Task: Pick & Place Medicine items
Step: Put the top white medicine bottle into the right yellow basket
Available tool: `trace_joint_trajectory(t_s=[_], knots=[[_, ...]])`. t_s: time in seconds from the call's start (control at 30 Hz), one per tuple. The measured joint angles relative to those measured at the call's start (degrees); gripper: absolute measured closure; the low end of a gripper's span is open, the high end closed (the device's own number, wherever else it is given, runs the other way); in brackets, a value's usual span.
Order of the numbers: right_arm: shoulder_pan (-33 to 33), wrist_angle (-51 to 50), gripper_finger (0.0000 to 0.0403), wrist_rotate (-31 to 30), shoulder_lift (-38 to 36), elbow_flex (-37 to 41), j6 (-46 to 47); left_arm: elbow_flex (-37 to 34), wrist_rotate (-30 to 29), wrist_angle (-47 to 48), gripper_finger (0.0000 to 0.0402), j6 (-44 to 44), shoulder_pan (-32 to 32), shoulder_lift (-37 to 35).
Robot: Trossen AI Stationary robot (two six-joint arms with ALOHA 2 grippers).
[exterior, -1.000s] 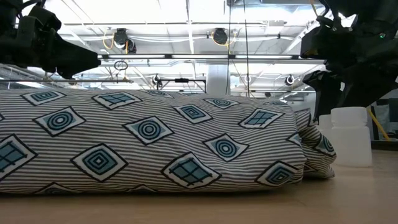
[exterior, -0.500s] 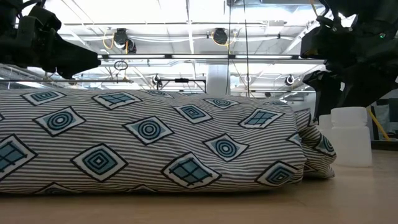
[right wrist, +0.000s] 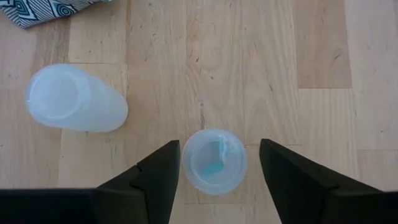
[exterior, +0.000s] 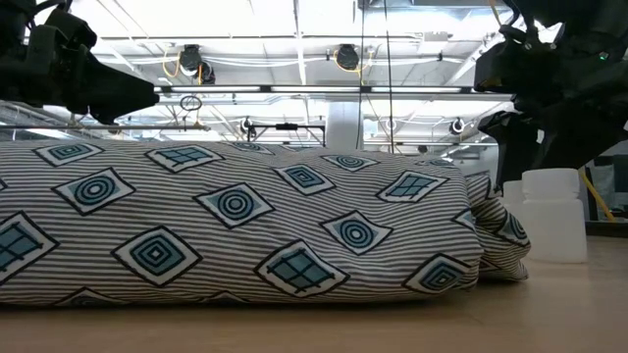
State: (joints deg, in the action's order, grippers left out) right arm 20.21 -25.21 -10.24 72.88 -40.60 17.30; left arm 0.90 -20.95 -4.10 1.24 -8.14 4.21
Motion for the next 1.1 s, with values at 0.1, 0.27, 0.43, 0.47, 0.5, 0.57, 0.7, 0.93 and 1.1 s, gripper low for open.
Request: trace_joint_trajectory(t_s=[0.1,0.27,0.43,0.47,0.5,0.57,0.7,0.93,1.1], knots=[[0.0,-0.5,0.0193,0.0,0.0,0.0,0.0,0.0,0.0,0.0,0.0188,0.0,0.0,0.0],[0.0,-0.8,0.0193,0.0,0.0,0.0,0.0,0.0,0.0,0.0,0.0188,0.0,0.0,0.0],[0.0,-0.8,0.0193,0.0,0.0,0.0,0.0,0.0,0.0,0.0,0.0188,0.0,0.0,0.0],[0.0,-0.8,0.0193,0.0,0.0,0.0,0.0,0.0,0.0,0.0,0.0188,0.0,0.0,0.0],[0.0,-0.8,0.0193,0.0,0.0,0.0,0.0,0.0,0.0,0.0,0.0188,0.0,0.0,0.0],[0.0,-0.8,0.0193,0.0,0.0,0.0,0.0,0.0,0.0,0.0,0.0188,0.0,0.0,0.0],[0.0,-0.8,0.0193,0.0,0.0,0.0,0.0,0.0,0.0,0.0,0.0188,0.0,0.0,0.0],[0.0,-0.8,0.0193,0.0,0.0,0.0,0.0,0.0,0.0,0.0,0.0188,0.0,0.0,0.0],[0.0,-0.8,0.0193,0.0,0.0,0.0,0.0,0.0,0.0,0.0,0.0188,0.0,0.0,0.0]])
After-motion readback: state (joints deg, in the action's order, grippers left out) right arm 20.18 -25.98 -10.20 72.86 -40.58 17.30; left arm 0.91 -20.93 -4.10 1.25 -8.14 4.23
